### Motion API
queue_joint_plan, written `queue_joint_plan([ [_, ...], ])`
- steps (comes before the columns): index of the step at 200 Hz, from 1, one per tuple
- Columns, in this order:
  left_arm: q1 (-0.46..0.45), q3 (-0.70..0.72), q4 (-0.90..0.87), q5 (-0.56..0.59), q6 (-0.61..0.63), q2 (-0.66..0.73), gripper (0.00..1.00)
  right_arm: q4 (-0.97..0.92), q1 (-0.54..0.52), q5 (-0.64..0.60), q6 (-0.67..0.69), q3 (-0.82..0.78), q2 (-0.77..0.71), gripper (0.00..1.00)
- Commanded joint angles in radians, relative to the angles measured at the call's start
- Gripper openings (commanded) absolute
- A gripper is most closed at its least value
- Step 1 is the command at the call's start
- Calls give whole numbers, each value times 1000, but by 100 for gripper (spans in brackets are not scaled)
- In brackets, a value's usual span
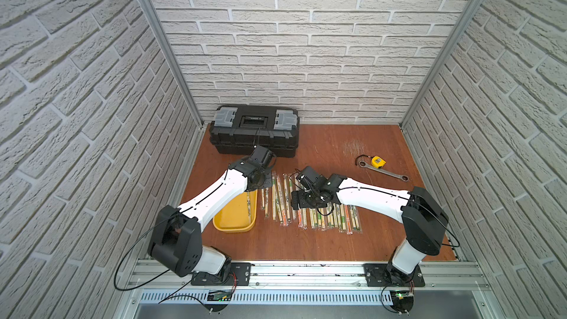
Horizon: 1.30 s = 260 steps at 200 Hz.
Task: Take the paired disposable chopsticks out of the storage box
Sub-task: Adjust the storage box at the center of the board, then place the paired disposable chopsticks at the center of the board.
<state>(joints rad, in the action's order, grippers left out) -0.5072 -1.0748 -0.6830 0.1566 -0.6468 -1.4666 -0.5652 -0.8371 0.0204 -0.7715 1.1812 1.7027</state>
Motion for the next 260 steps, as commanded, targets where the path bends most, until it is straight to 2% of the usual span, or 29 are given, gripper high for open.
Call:
queue_joint_plan([
  [1, -7, -17, 40, 20, 0, -57, 3, 9, 4, -13, 1, -20, -42, 94],
  [43, 6, 17, 50, 46, 16, -114, 3, 11, 4, -13, -1, -23, -42, 94],
  [144, 91, 110, 40, 88, 42, -79, 3, 21, 4, -3, -2, -15, -28, 94],
  [260, 38, 95, 124, 17, 58, -166, 5, 18, 4, -7, 1, -23, -33, 94],
])
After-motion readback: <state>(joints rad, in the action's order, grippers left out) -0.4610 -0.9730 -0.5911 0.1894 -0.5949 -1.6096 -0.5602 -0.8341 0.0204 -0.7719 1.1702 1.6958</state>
